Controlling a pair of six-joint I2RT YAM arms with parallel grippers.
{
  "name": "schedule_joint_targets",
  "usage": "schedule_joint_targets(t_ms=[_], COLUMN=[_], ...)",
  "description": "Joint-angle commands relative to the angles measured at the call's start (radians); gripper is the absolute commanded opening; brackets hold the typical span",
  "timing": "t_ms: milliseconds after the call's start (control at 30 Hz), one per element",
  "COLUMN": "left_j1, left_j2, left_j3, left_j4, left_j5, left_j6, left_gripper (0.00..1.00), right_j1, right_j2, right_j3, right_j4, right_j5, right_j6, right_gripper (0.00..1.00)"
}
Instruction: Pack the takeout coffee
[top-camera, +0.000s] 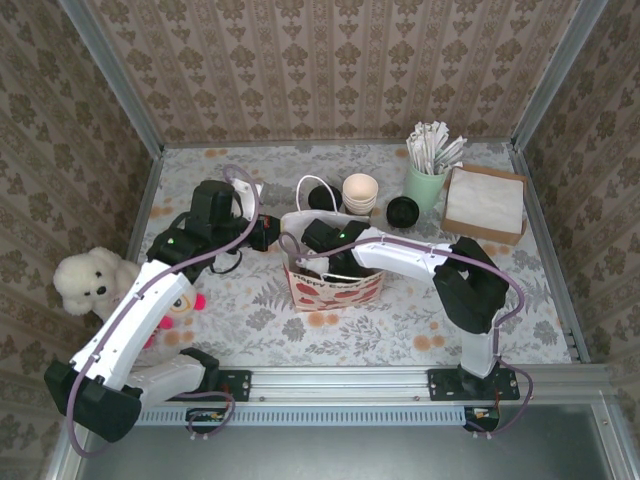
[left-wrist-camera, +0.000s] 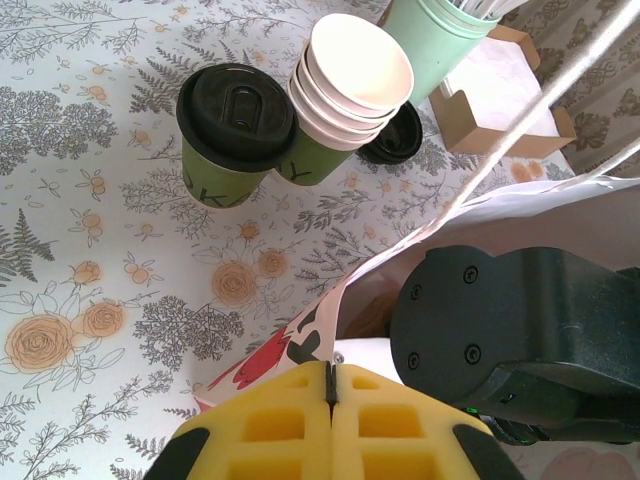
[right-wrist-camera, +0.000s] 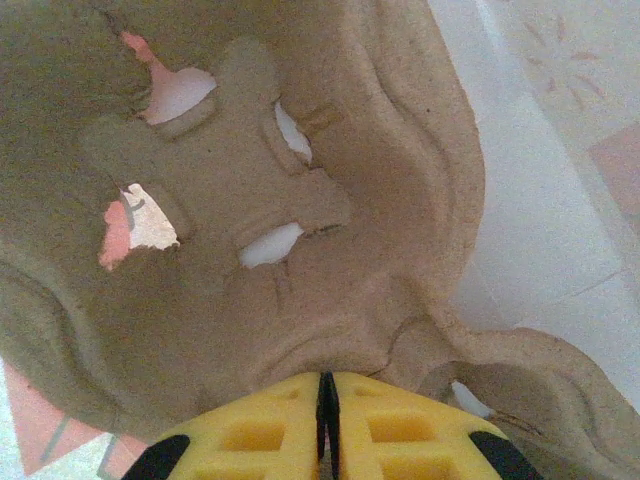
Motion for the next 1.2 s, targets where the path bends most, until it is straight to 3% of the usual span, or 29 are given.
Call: schedule_joint_targets(t_ms=[0,133,300,500,900,1167], left_j1=[-0.006,-0.008,-0.008,-0.009,-0.009,-0.008], left_j2=[-0.022,-0.016,0.005,0.033,0.035,0.057], left_j3=[-0.012,-0.010,0.011,0.042,0.048,0.060], left_j4=[0.059,0.070,0.050,0.036,0.016,-0.002], left_j5=[0.027,0.030,0.028,0.039,0.051,0.047], left_j6=[0.023,0.036,0.057,0.062,0.051,0.059], left_gripper=[0.00,0.00,0.00,0.00,0.00,0.00], right_j1=[0.001,0.002,0.004,0.032,0.034,0.042], right_j2=[0.008,-0.069,-0.145,-0.046,0.012,-0.093], right_j3=[-0.001,0.021,-0.056,-0.093,-0.031,-0.039], right_j4=[-0.038,-0.027,0.031,0.001,-0.023,0.003], right_j5=[0.049,-0.048,-0.095,0.032,0.112,0.012], right_j6=[-0.054,-0.063,-0.138,-0.237,-0.275,-0.271], right_gripper=[0.17,0.21,0.16,0.15,0.19,0.25])
